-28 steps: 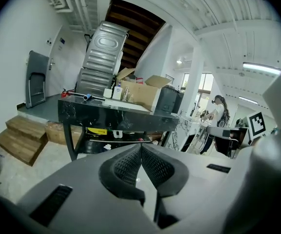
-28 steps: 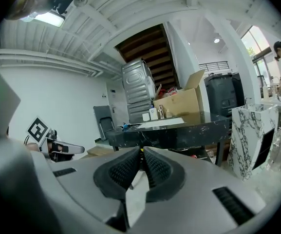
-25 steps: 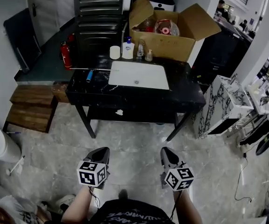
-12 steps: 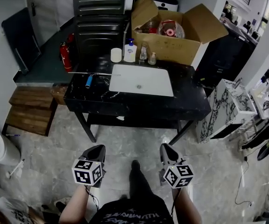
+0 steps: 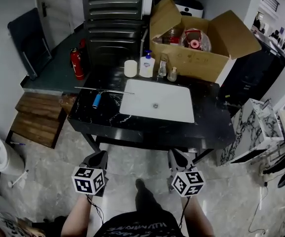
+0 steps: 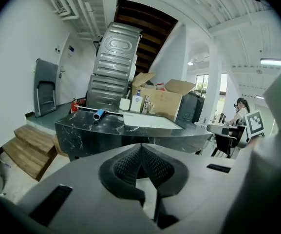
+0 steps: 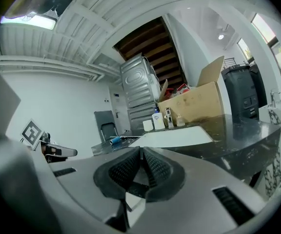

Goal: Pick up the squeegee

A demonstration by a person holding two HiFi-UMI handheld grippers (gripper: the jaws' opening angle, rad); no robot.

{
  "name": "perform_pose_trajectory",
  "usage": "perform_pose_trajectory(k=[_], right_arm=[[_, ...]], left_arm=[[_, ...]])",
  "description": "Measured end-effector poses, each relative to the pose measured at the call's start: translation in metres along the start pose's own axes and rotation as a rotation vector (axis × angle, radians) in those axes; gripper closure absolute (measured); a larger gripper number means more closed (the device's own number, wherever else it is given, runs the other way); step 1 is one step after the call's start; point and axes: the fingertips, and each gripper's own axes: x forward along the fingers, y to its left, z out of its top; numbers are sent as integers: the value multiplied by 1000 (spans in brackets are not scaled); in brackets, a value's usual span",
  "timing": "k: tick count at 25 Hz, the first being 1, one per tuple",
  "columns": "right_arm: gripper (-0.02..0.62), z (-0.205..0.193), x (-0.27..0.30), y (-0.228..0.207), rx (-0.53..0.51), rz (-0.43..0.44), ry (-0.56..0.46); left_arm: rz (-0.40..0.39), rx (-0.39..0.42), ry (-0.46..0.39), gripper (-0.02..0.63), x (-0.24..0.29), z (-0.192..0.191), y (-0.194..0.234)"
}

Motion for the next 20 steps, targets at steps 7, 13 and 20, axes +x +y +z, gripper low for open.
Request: perform_pose_trajectory(k=[7,13,20], right_arm=[[546,33,81,-29,-10,58,30],[546,57,139,-43,-23,114,45],[546,78,209,-64,-15,160,43]], left_arm=[[66,-39,-4,584,59,48,30],[105,-60,1,584,106,87,54],[191,-83,1,583,155,124,94]])
